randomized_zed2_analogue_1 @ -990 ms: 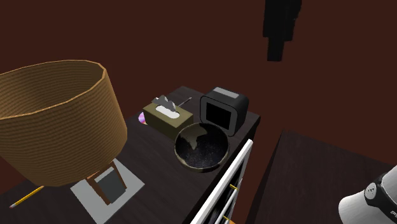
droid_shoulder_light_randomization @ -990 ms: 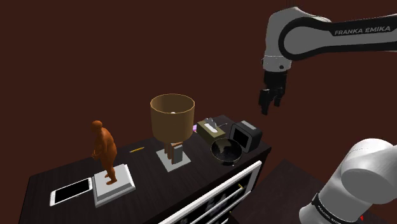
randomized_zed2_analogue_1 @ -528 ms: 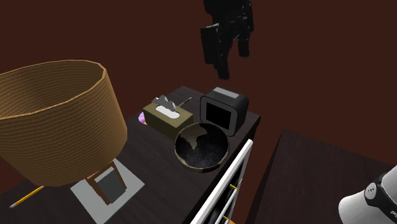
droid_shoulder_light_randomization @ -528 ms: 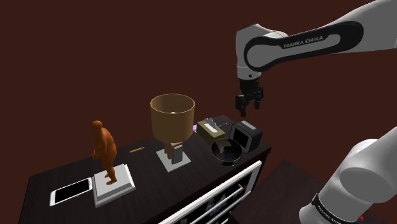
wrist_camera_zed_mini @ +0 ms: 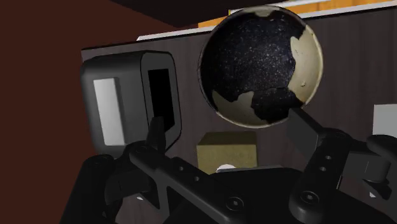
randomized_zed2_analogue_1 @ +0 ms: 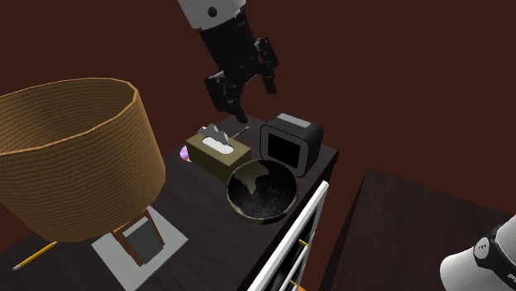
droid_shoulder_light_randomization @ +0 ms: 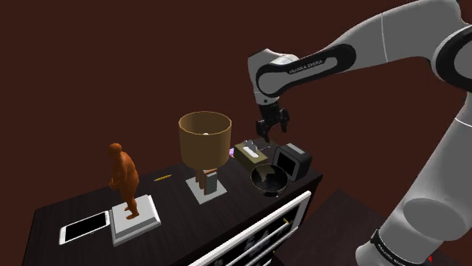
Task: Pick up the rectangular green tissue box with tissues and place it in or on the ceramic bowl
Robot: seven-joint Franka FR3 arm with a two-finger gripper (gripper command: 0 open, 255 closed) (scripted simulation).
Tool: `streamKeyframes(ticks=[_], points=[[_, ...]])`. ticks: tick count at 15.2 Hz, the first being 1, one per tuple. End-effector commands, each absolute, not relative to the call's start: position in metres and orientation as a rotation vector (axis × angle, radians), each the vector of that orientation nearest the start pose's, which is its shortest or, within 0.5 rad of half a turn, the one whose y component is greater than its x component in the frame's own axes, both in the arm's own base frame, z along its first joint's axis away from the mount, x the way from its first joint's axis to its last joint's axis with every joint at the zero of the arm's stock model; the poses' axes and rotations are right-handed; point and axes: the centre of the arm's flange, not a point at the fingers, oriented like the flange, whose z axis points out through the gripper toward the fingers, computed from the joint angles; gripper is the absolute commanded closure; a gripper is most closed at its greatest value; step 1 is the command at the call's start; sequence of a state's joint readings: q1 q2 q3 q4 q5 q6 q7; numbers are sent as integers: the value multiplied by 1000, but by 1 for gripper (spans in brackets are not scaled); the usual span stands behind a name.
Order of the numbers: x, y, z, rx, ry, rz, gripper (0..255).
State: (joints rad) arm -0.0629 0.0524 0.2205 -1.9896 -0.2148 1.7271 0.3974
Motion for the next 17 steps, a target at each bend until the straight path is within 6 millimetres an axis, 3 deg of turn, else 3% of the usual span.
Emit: streamKeyframes(ticks=[1, 14, 17], points=[[550, 64, 400, -3390, 331, 450, 0], [701, 48, 283, -3473, 600, 632, 0], [699, 44, 272, -3474, 606, 636, 0]])
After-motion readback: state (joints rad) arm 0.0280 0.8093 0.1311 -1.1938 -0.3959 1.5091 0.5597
